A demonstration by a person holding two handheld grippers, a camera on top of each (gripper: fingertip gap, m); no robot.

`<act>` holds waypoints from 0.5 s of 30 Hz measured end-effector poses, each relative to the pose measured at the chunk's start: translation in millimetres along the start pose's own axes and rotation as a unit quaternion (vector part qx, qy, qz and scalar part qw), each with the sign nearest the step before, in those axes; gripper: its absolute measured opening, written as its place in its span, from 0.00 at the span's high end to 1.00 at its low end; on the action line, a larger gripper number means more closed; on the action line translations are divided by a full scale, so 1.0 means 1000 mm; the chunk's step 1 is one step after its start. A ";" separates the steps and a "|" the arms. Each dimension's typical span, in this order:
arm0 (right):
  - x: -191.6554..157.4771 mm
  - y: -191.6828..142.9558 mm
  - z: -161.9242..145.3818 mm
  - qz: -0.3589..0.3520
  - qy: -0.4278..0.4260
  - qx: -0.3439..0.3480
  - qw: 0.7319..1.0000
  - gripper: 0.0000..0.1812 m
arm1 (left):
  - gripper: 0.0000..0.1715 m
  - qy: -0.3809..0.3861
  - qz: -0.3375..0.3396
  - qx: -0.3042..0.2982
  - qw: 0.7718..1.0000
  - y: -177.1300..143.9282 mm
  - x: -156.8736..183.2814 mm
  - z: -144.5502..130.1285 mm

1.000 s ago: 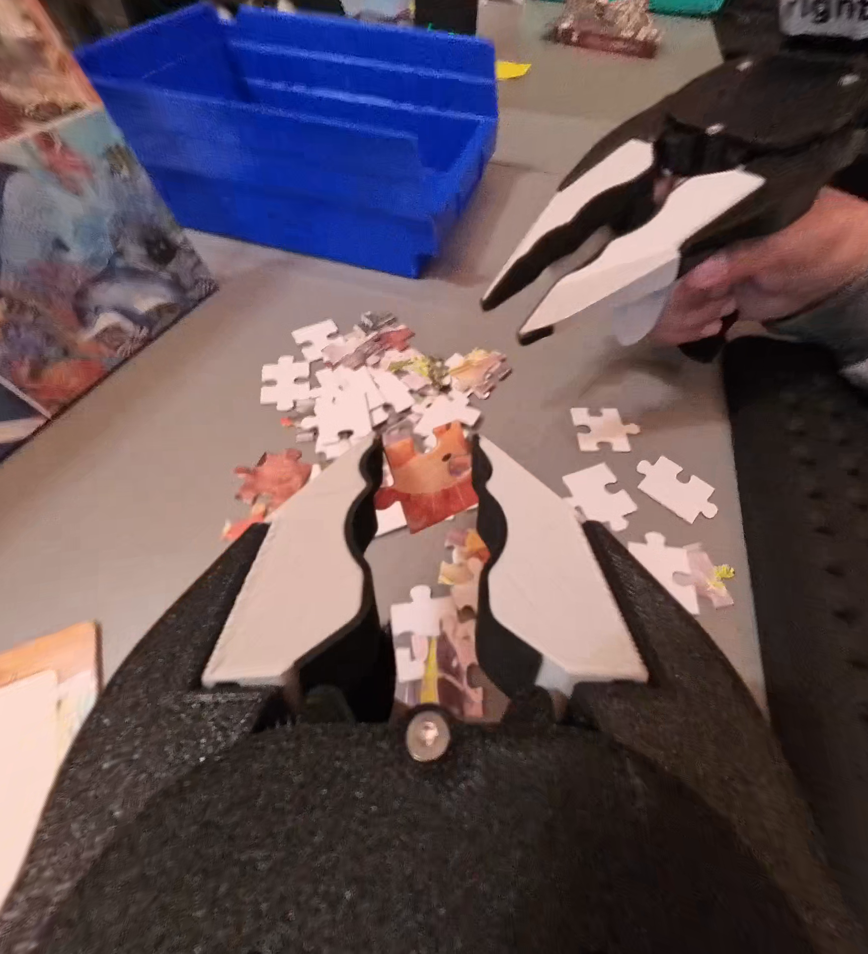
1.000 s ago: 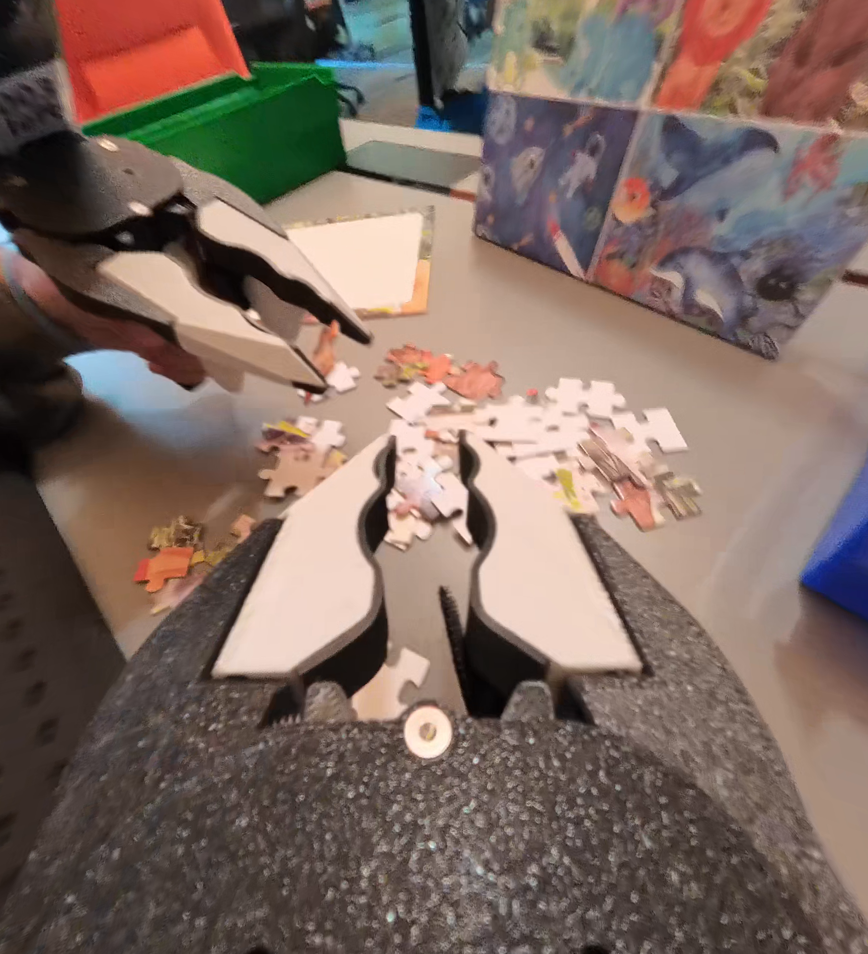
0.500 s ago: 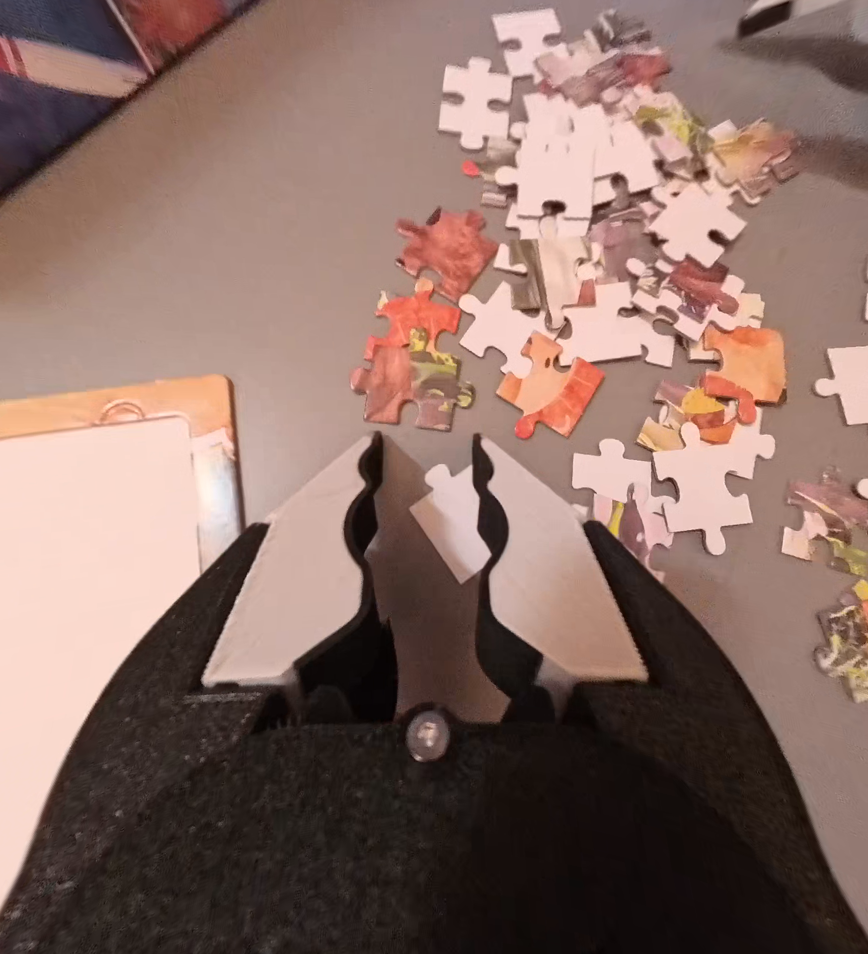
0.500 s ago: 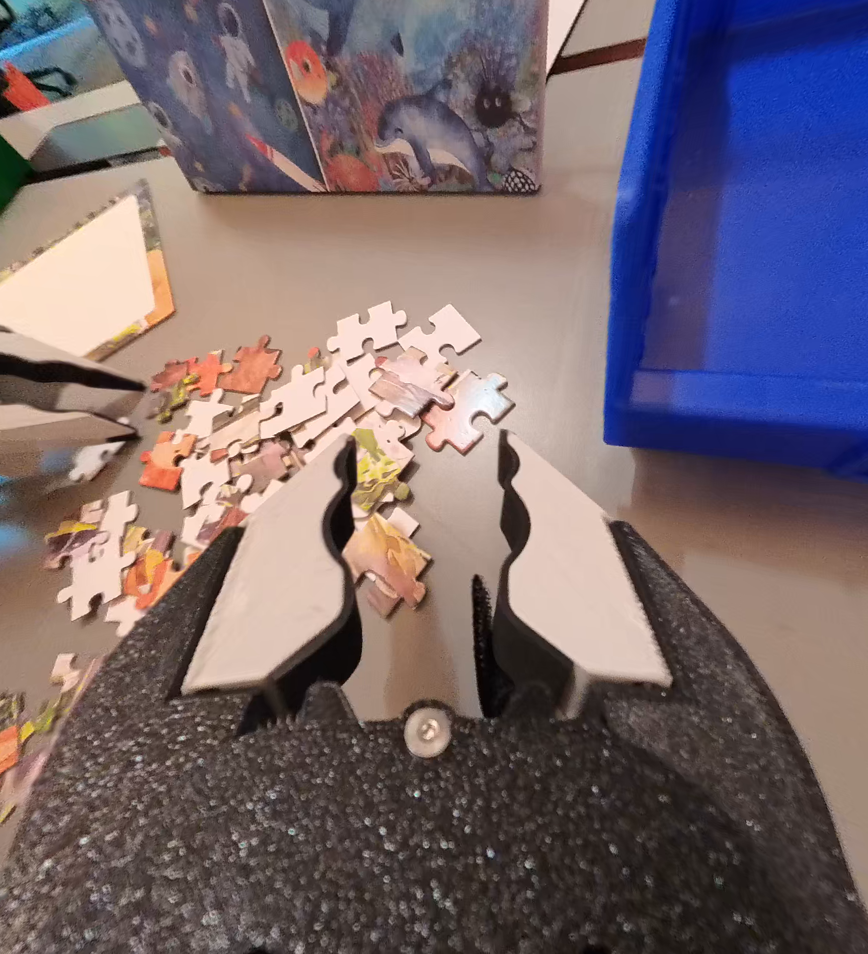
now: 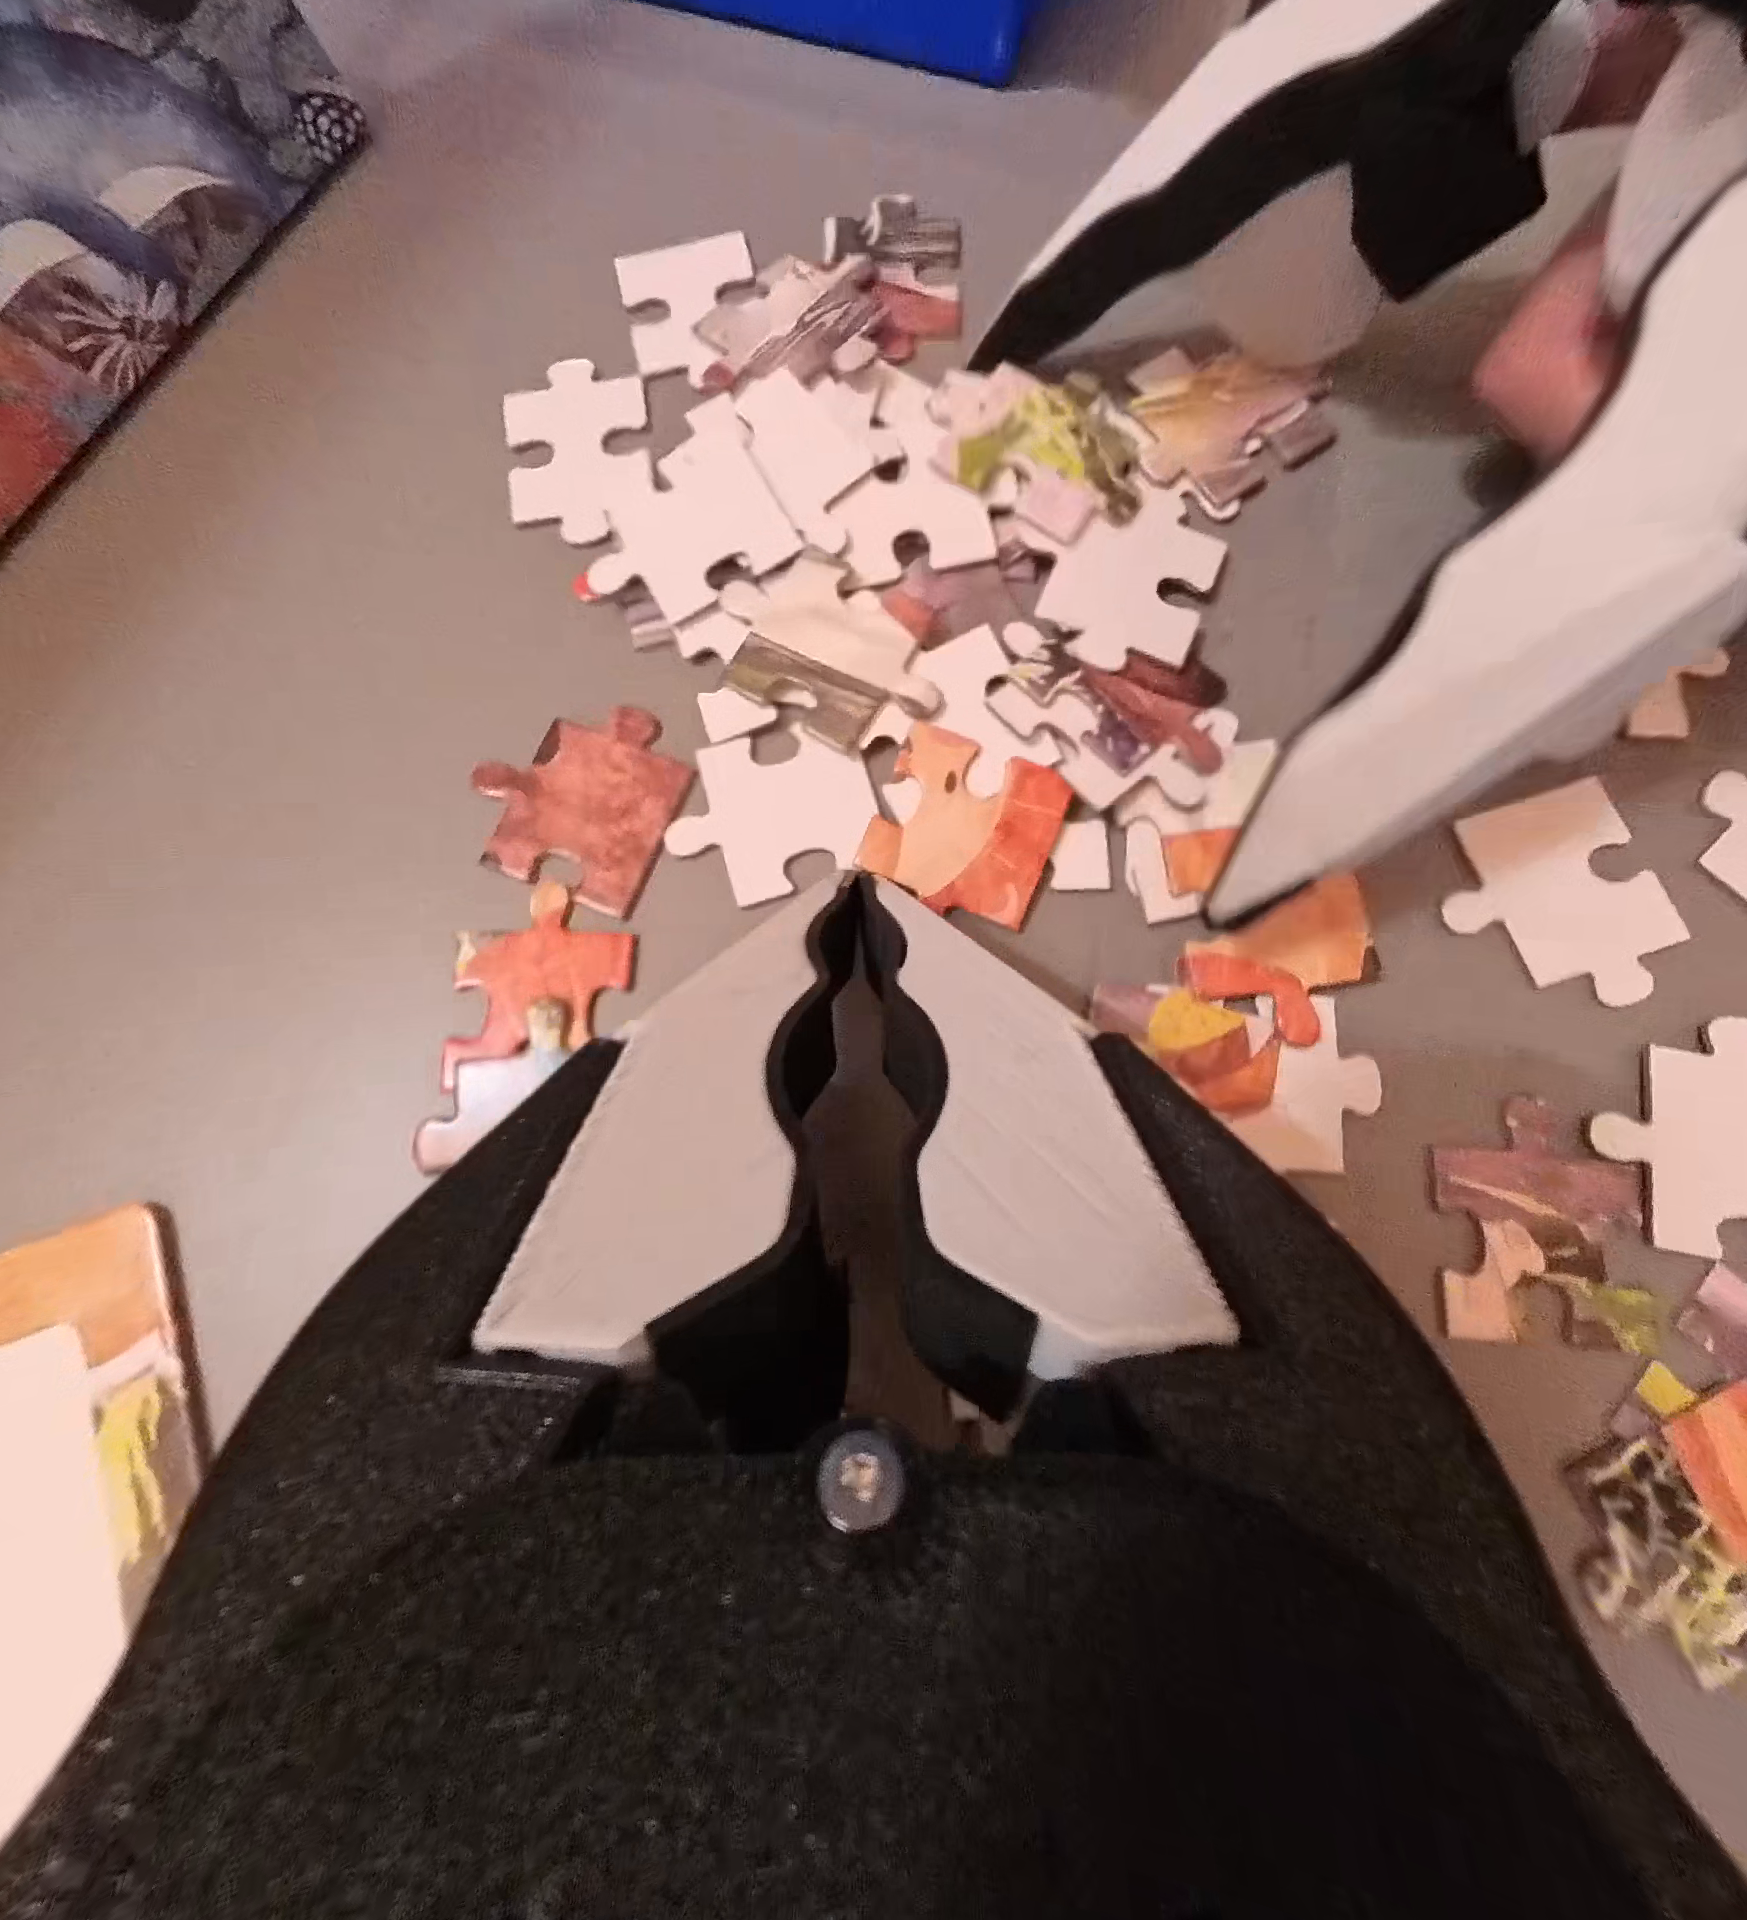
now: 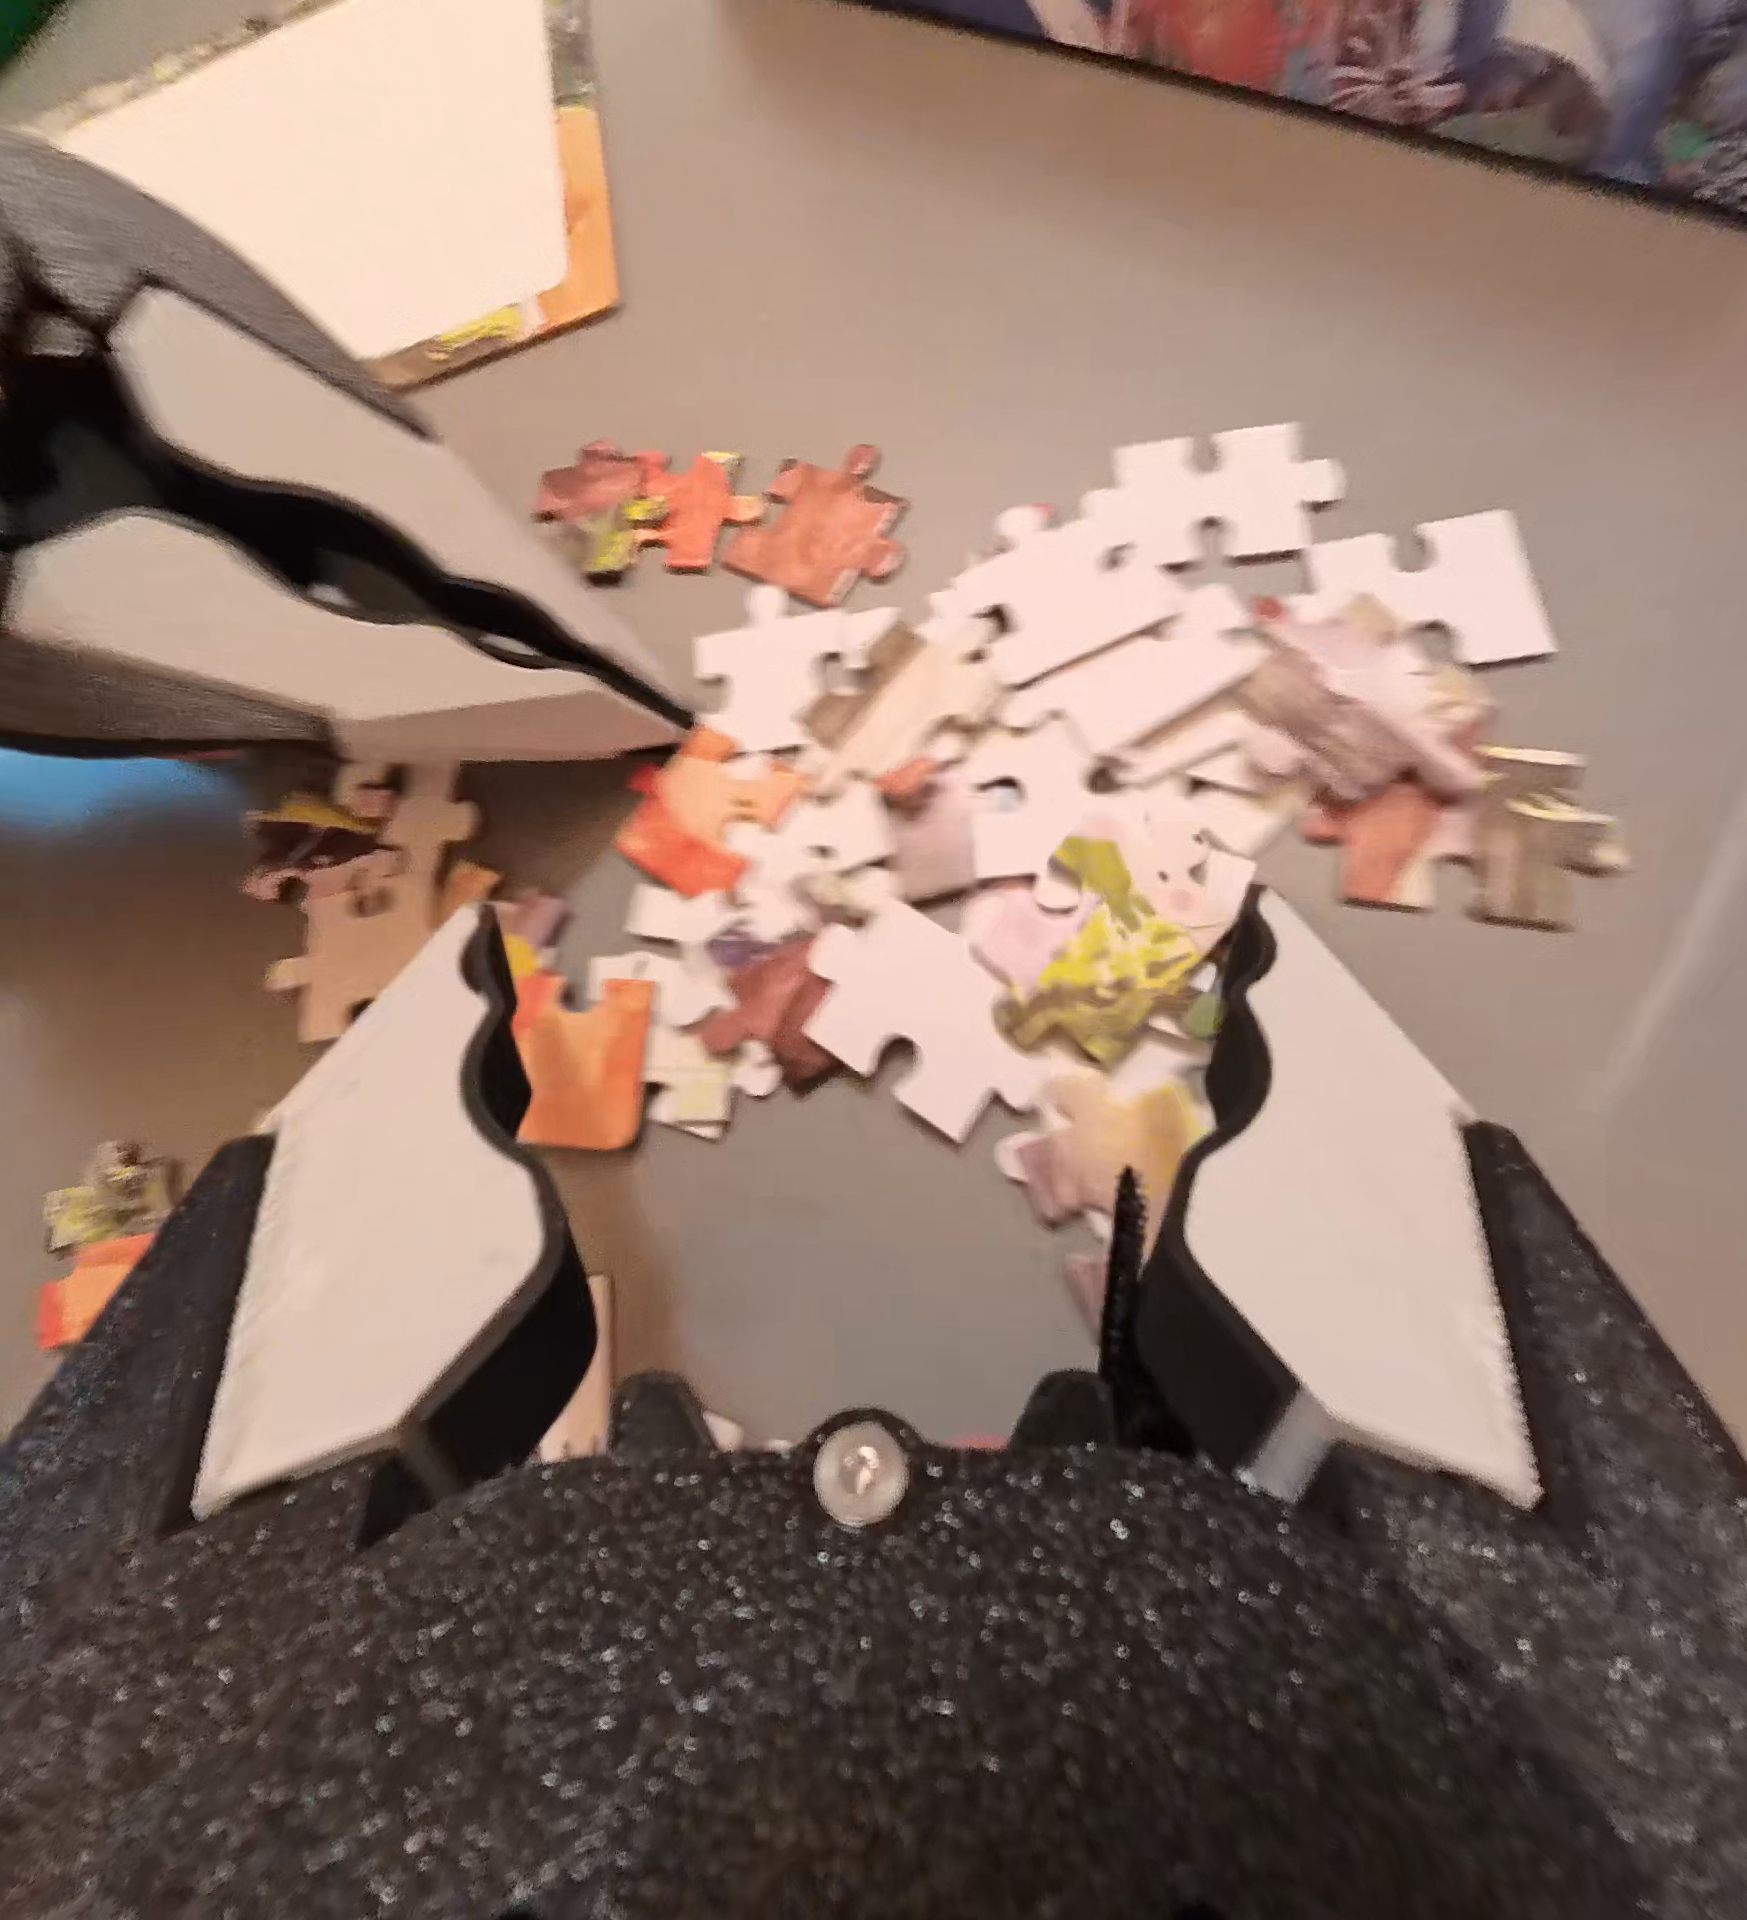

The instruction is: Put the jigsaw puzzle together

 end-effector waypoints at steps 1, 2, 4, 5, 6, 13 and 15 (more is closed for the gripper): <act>-0.009 0.000 0.001 0.021 0.002 0.004 1.000 0.26 | 1.00 0.004 0.000 0.000 1.000 0.004 0.002 0.004; -0.016 0.001 0.001 0.036 0.001 0.005 0.999 0.26 | 1.00 0.009 0.003 0.000 1.000 0.009 0.004 0.008; -0.024 0.002 0.001 0.048 0.000 0.003 0.999 0.25 | 1.00 0.016 0.012 -0.001 1.000 0.016 0.007 0.015; -0.024 0.001 0.001 0.046 0.003 0.001 0.999 0.24 | 1.00 0.024 0.021 -0.003 0.999 0.018 0.008 0.017; -0.025 0.000 0.002 0.056 0.014 0.003 0.998 0.22 | 1.00 0.033 0.028 -0.005 0.999 0.019 0.008 0.018; -0.043 -0.071 0.047 0.303 0.134 0.205 0.921 0.51 | 1.00 0.010 0.034 0.068 0.997 -0.004 -0.001 0.035; -0.032 -0.083 0.050 0.293 0.138 0.240 0.915 0.56 | 1.00 -0.010 0.052 0.114 0.992 -0.024 -0.010 0.044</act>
Point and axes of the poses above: each gripper's, where its closed fingertips meet, y out along the fingers, z out of its top, x = y × z across the jaws, the point moved 5 cm from there along -y, back along the fingers, and after that the axes turned 4 degrees about -z, right-handed, at the moved point
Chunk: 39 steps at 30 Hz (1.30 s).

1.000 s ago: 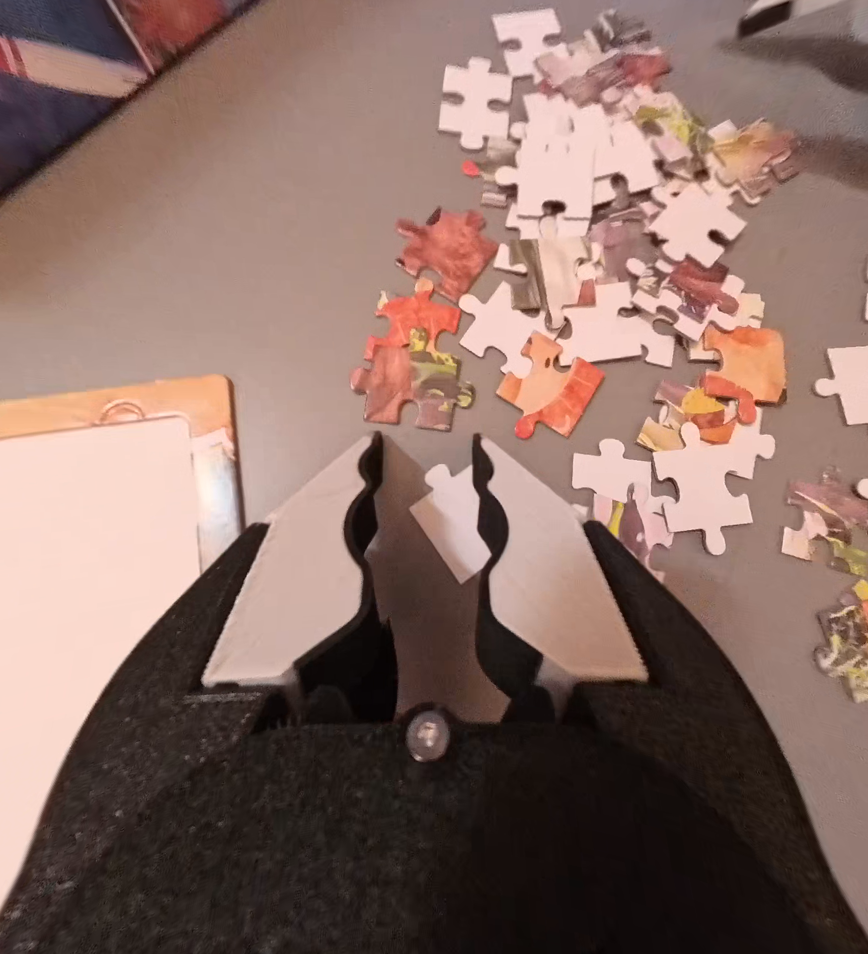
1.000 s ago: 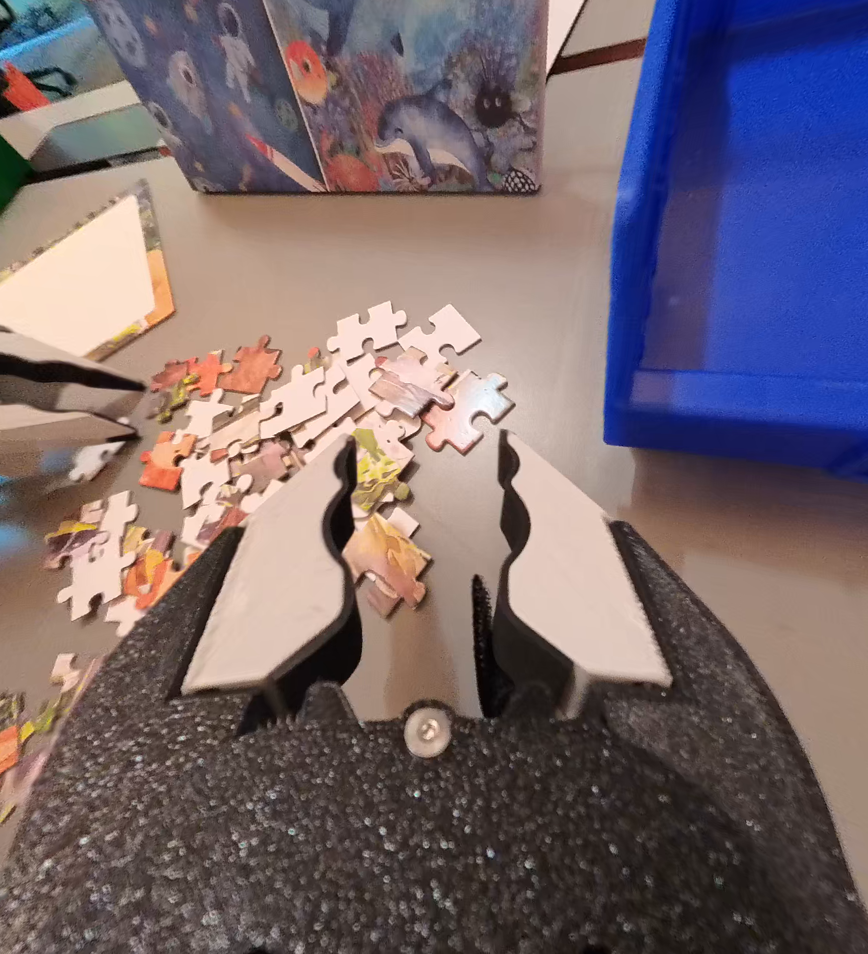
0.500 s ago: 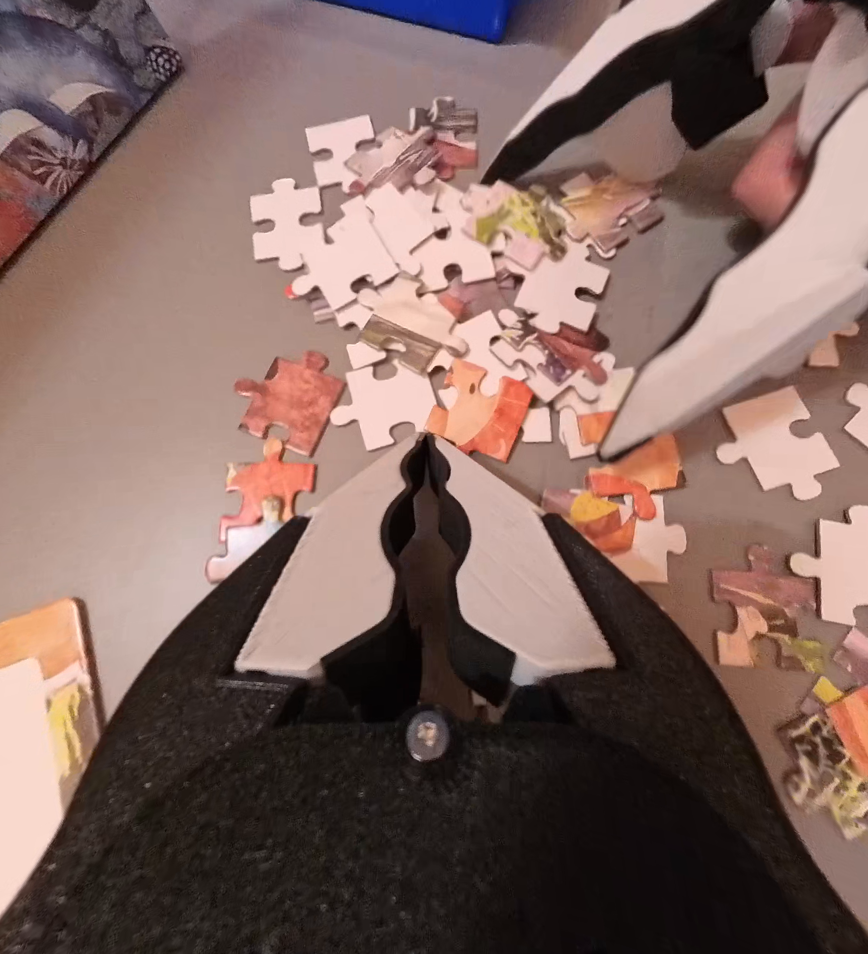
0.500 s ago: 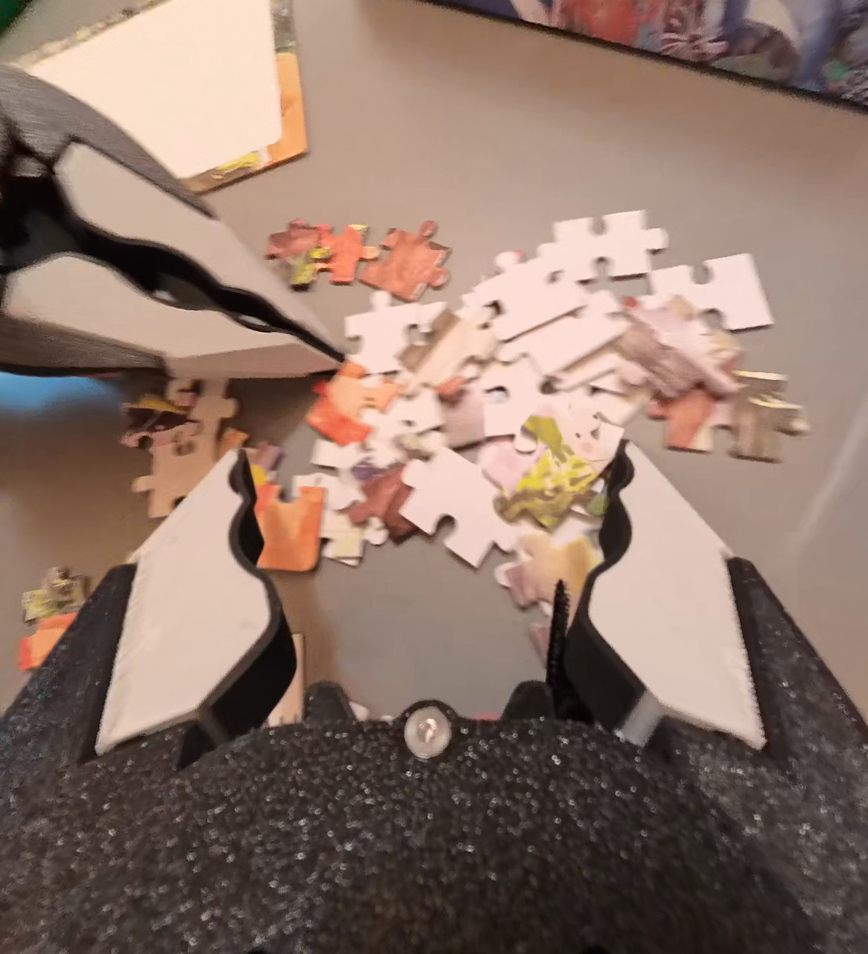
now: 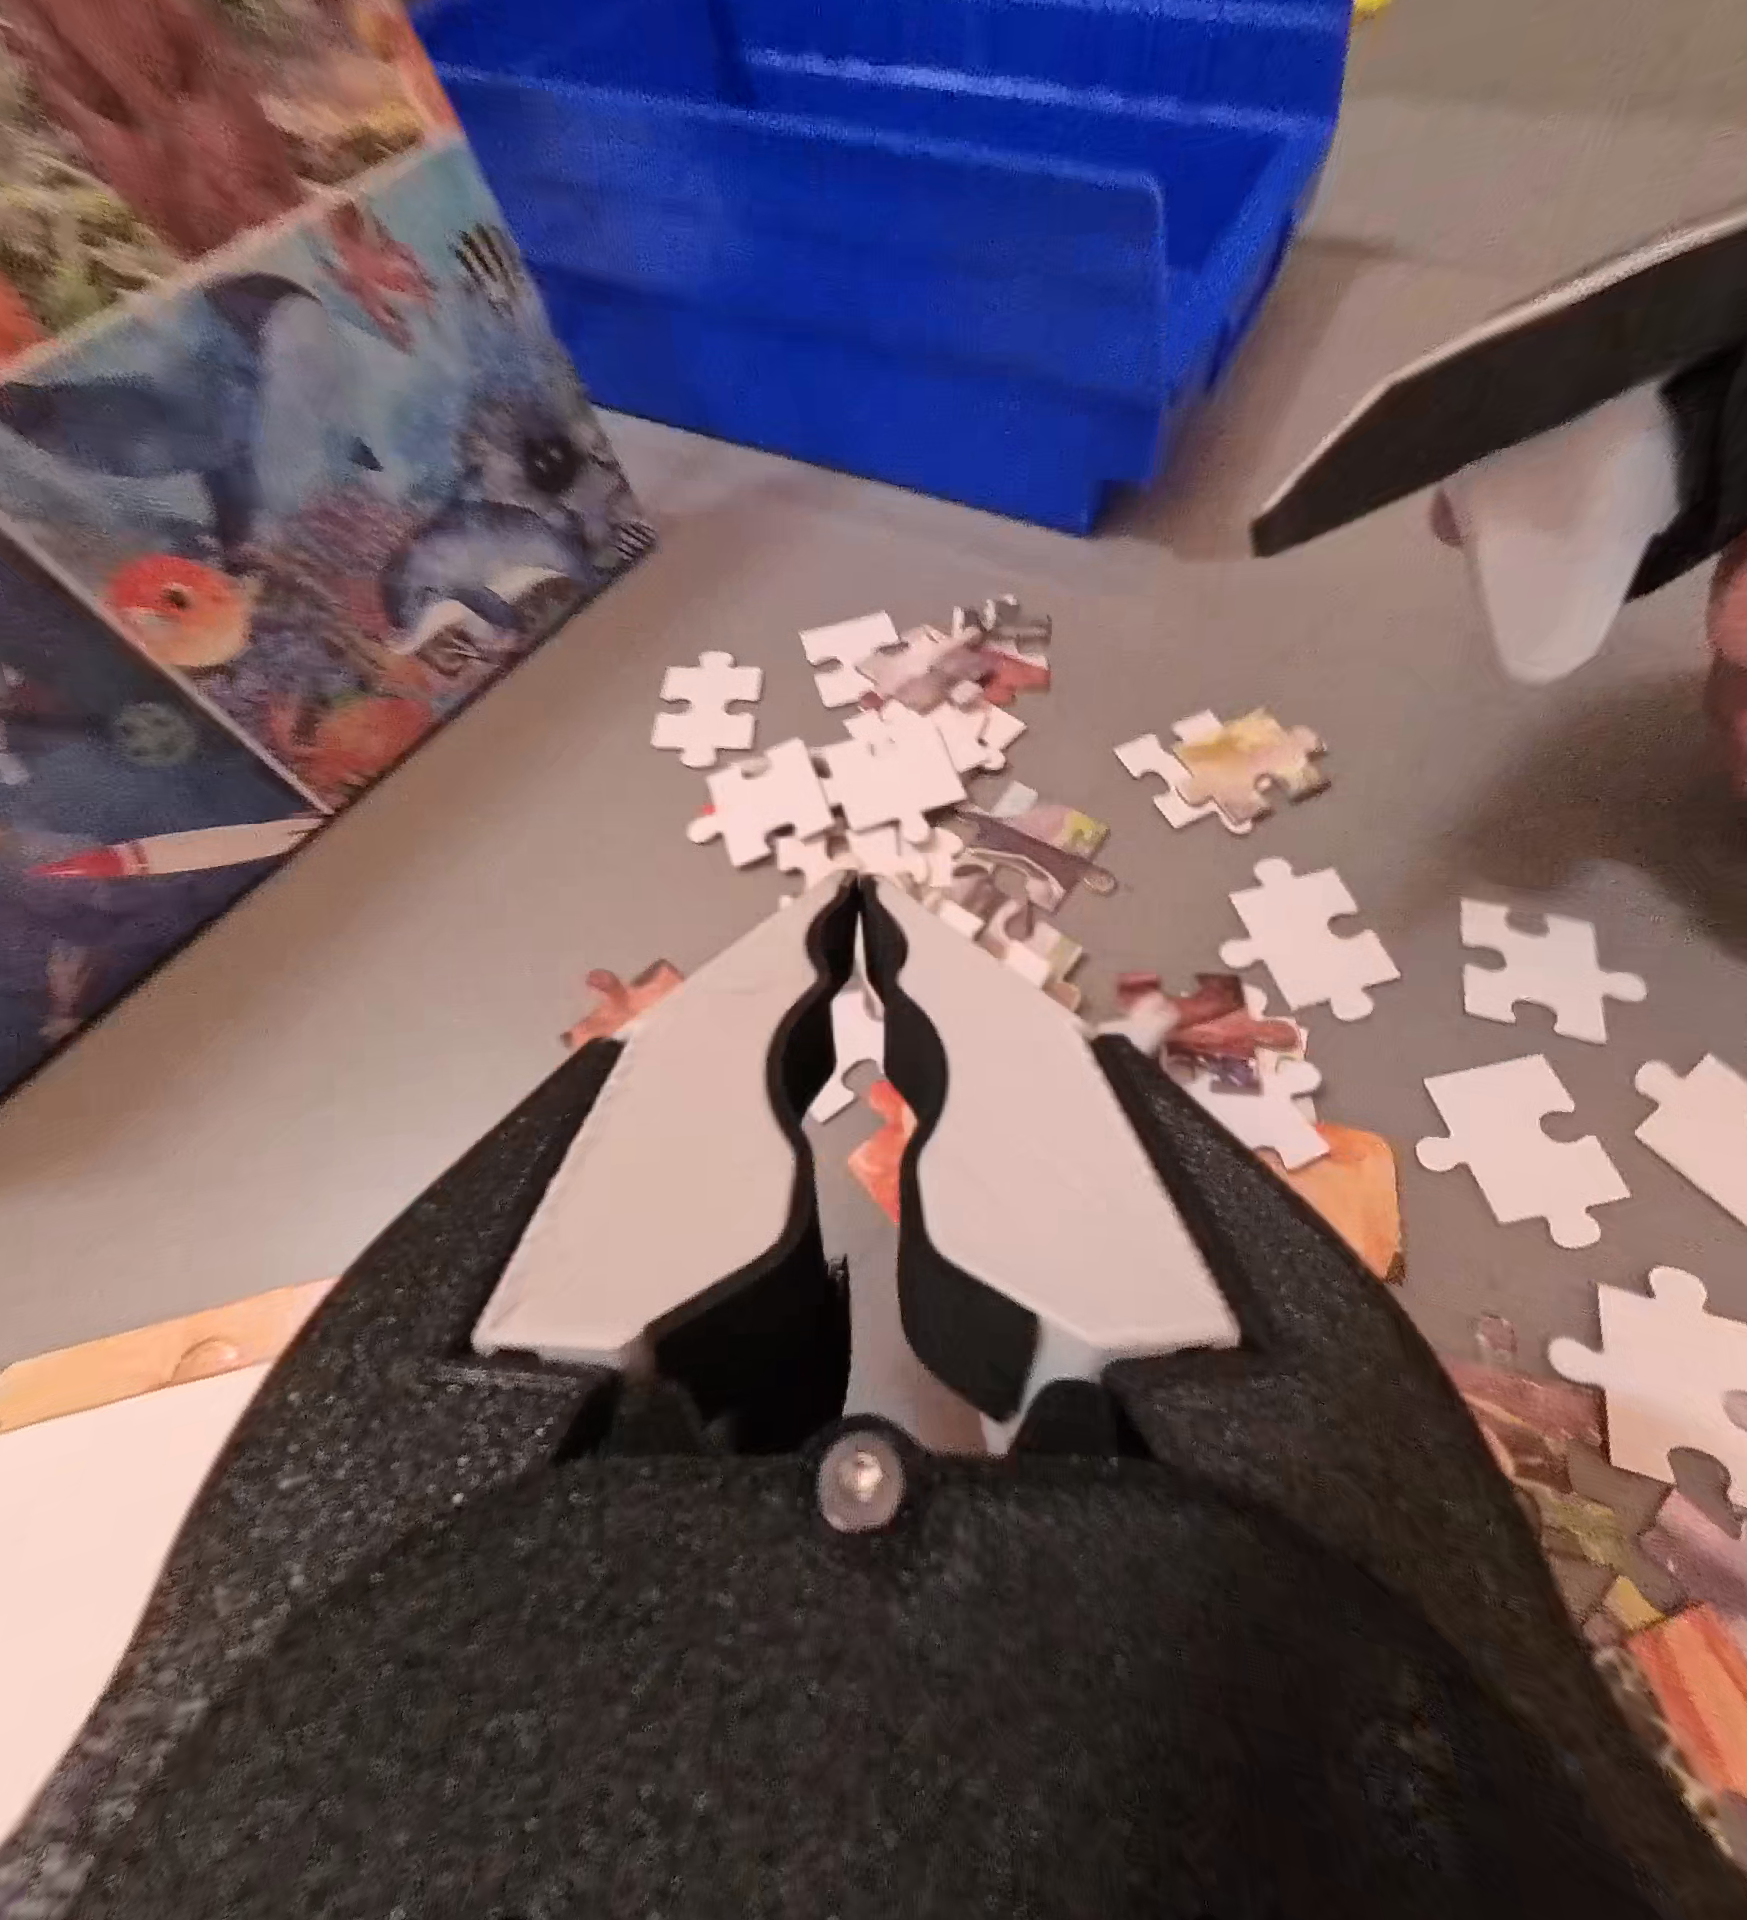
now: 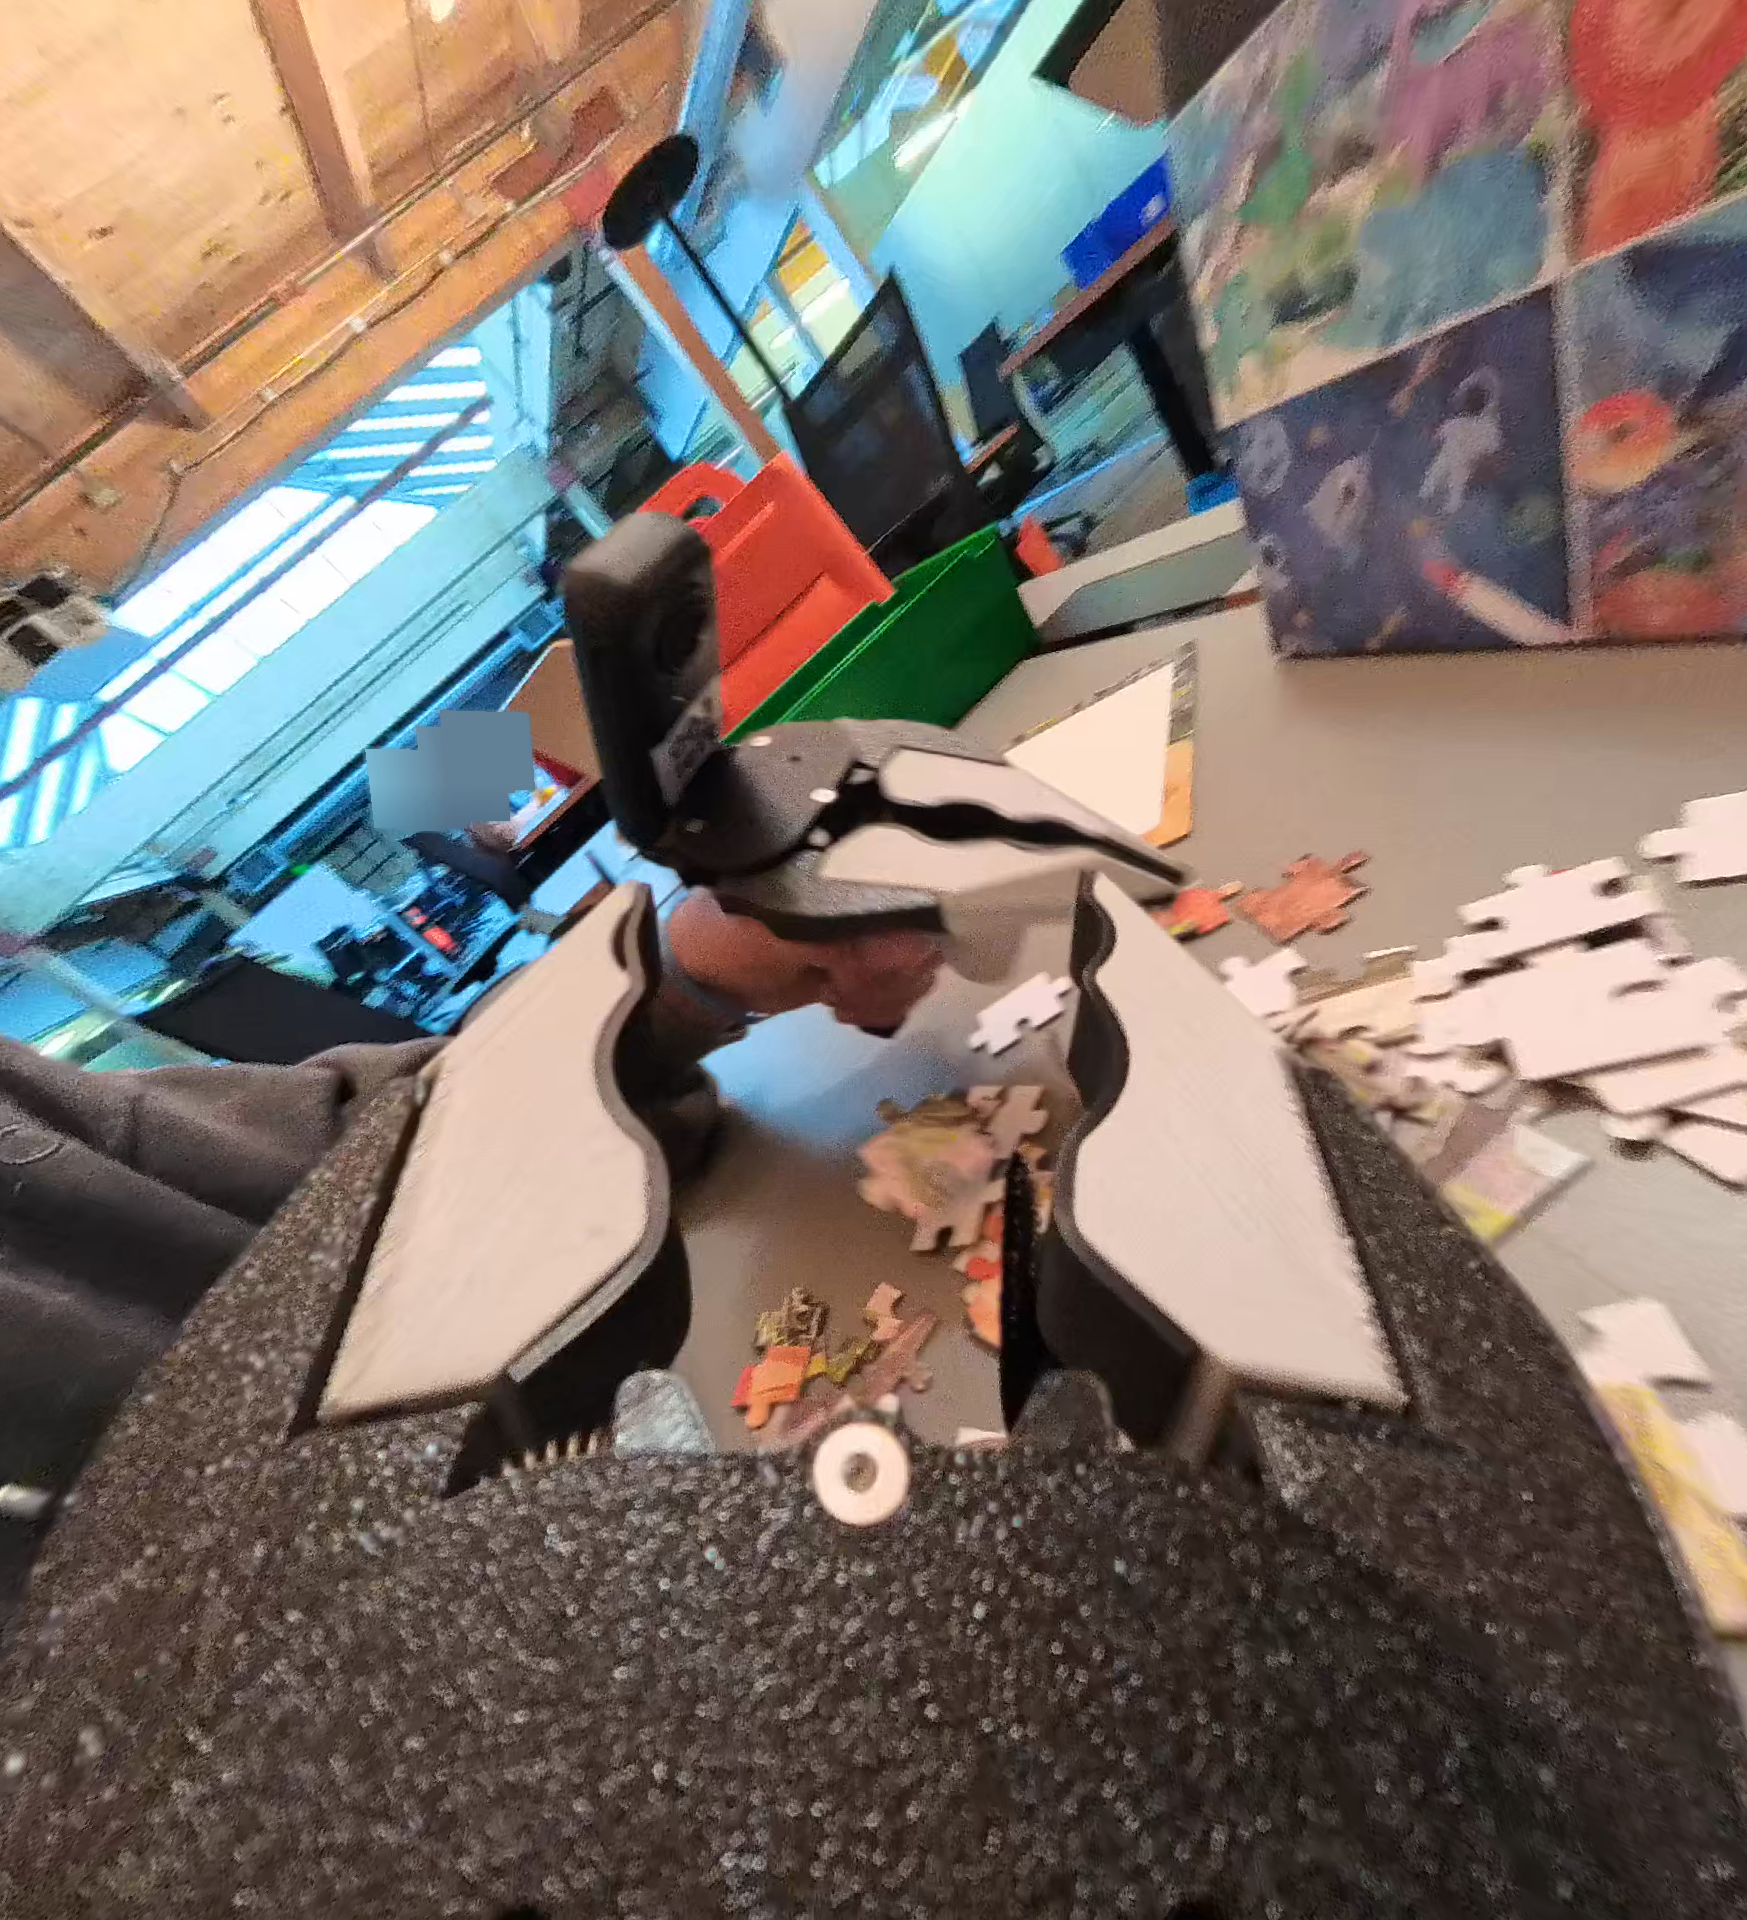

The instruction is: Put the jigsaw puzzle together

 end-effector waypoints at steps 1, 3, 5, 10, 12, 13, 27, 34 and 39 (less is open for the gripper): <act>0.005 -0.006 0.002 -0.023 -0.006 0.005 1.000 0.58 | 1.00 -0.014 0.008 0.018 1.000 -0.009 -0.007 0.004; 0.023 -0.017 -0.002 -0.099 -0.019 -0.030 0.994 0.59 | 0.97 -0.039 0.018 0.013 0.999 -0.024 -0.022 -0.001; 0.035 -0.030 -0.014 -0.167 -0.060 -0.099 0.979 0.57 | 0.77 -0.056 0.000 -0.038 0.998 -0.033 -0.030 -0.022; 0.015 -0.060 -0.059 -0.181 -0.194 -0.275 0.924 0.53 | 0.49 -0.046 -0.077 -0.129 0.988 -0.057 -0.024 -0.062; 0.018 -0.073 -0.076 -0.206 -0.246 -0.339 0.884 0.73 | 0.53 -0.034 -0.088 -0.133 0.987 -0.074 -0.024 -0.062; 0.016 -0.077 -0.084 -0.201 -0.257 -0.360 0.874 0.85 | 0.59 -0.029 -0.115 -0.135 0.984 -0.085 -0.018 -0.062; 0.034 -0.029 -0.066 -0.242 -0.398 -0.257 0.847 1.00 | 1.00 0.025 -0.300 -0.218 0.928 -0.069 0.062 -0.089; -0.039 -0.018 -0.123 0.028 -0.238 -0.401 0.884 1.00 | 1.00 0.039 -0.392 -0.201 0.897 -0.080 0.095 -0.082; -0.023 -0.002 -0.145 0.004 -0.195 -0.471 0.860 1.00 | 1.00 0.072 -0.439 -0.231 0.866 -0.077 0.127 -0.093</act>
Point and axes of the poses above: each gripper's, where its closed fingertips meet, y out along the fingers, z out of its top, x = y × z across the jaws, the point moved 5 cm from there along -y, back along the fingers, and after that the axes turned 4 degrees about -z, right-handed, at the moved point
